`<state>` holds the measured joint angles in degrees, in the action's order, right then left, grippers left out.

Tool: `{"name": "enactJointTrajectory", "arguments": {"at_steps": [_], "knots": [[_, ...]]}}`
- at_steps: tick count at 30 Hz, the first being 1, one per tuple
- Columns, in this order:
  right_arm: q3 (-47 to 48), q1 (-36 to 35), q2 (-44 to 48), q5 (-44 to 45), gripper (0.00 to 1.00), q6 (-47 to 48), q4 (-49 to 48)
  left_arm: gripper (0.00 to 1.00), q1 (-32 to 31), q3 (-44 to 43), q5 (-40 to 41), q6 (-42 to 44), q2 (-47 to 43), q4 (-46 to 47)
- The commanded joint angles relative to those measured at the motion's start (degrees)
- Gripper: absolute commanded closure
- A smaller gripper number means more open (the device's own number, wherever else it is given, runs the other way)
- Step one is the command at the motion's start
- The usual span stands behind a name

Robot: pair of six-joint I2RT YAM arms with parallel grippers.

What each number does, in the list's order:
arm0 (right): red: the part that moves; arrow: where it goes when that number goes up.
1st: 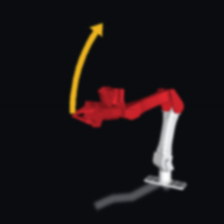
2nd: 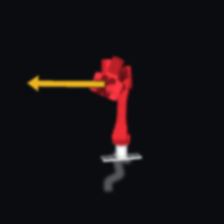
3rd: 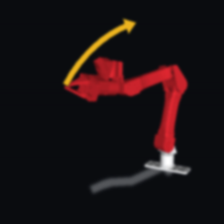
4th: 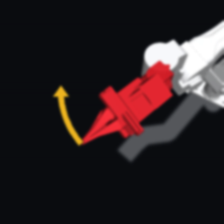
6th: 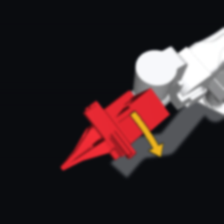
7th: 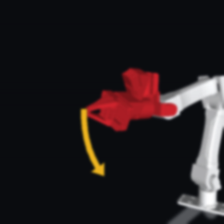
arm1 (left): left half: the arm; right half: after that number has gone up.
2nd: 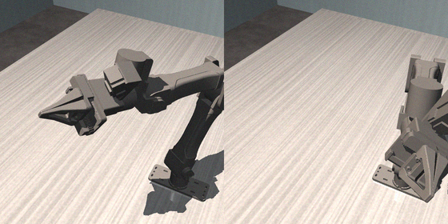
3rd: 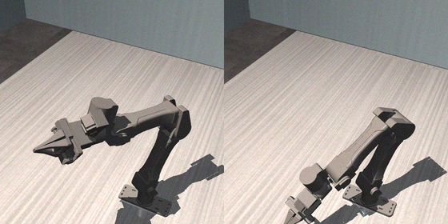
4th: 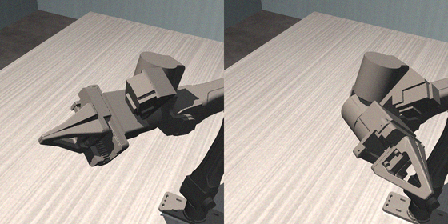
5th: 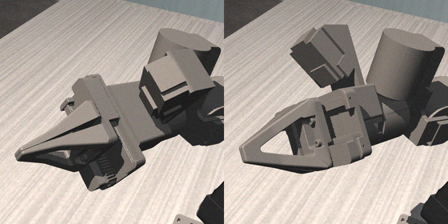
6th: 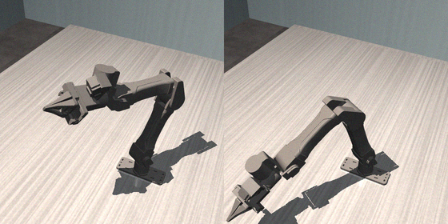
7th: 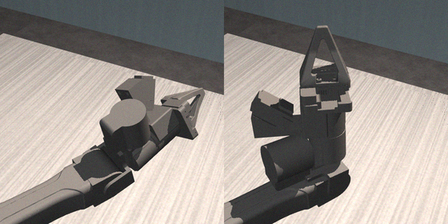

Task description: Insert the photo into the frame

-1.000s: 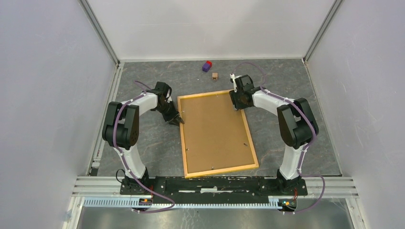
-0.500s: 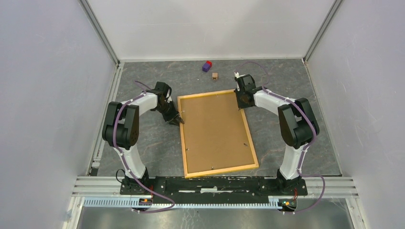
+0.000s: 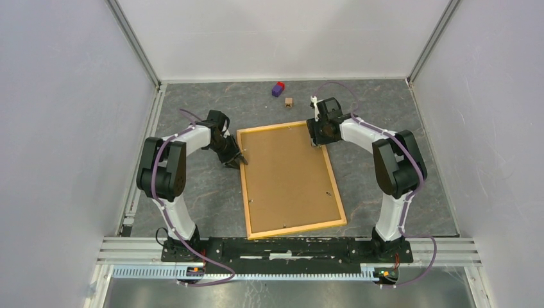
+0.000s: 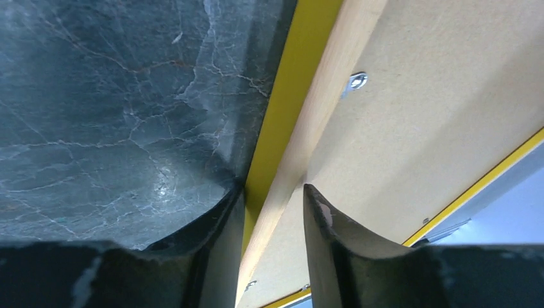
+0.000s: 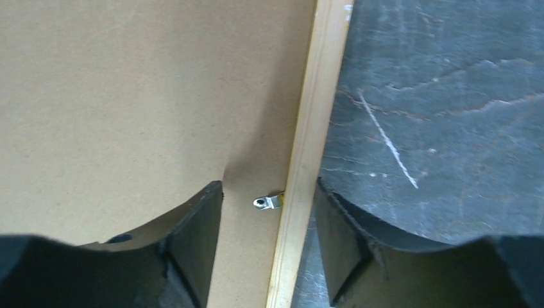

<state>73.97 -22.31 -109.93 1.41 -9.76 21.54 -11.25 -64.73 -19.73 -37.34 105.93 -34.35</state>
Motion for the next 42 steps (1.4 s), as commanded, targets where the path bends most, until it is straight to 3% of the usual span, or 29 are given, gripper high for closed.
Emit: {"name": "enactJointTrajectory", "arguments": {"at_steps": [1, 9, 12, 17, 22, 27, 30, 33, 42], "knots": [[2.93, -0.85, -1.94, -11.54, 0.37, -0.86, -4.46, 0.52, 0.56, 3.03, -0.12, -2.28, -2.73, 4.36], [16.09, -1.02, -10.44, -18.30, 0.32, -5.13, -3.08, 0.47, -2.20, 13.04, -6.85, -1.22, -11.35, 7.56], [22.46, -1.18, -12.72, -20.10, 0.31, -5.43, -0.73, 0.40, -1.62, 15.74, -9.55, 0.03, -16.05, 7.14], [27.52, -1.26, -8.63, -11.32, 0.23, 1.07, 8.42, 0.26, 1.63, 17.03, -10.30, 1.14, -24.32, 8.61], [16.45, -1.21, 4.35, 3.49, 0.17, 6.35, 12.78, 0.25, 2.19, 12.90, -6.90, 2.01, -26.59, 7.22], [-5.57, -1.19, 20.25, 7.59, 0.15, 7.66, 10.36, 0.22, 2.04, 9.58, -7.02, 2.73, -26.72, 8.80], [-13.67, -1.22, 25.93, 9.06, 0.15, 9.03, 9.58, 0.16, 1.72, 8.61, -8.37, 2.08, -25.41, 8.45], [-18.37, -1.20, 27.59, 9.95, 0.16, 9.32, 9.89, 0.13, -0.09, 10.03, -7.90, 1.41, -25.26, 8.40], [-22.78, -1.59, 24.30, 5.44, 0.27, 9.23, 7.72, 0.21, -3.52, 17.37, -2.47, 0.86, -23.89, 8.20]]}}
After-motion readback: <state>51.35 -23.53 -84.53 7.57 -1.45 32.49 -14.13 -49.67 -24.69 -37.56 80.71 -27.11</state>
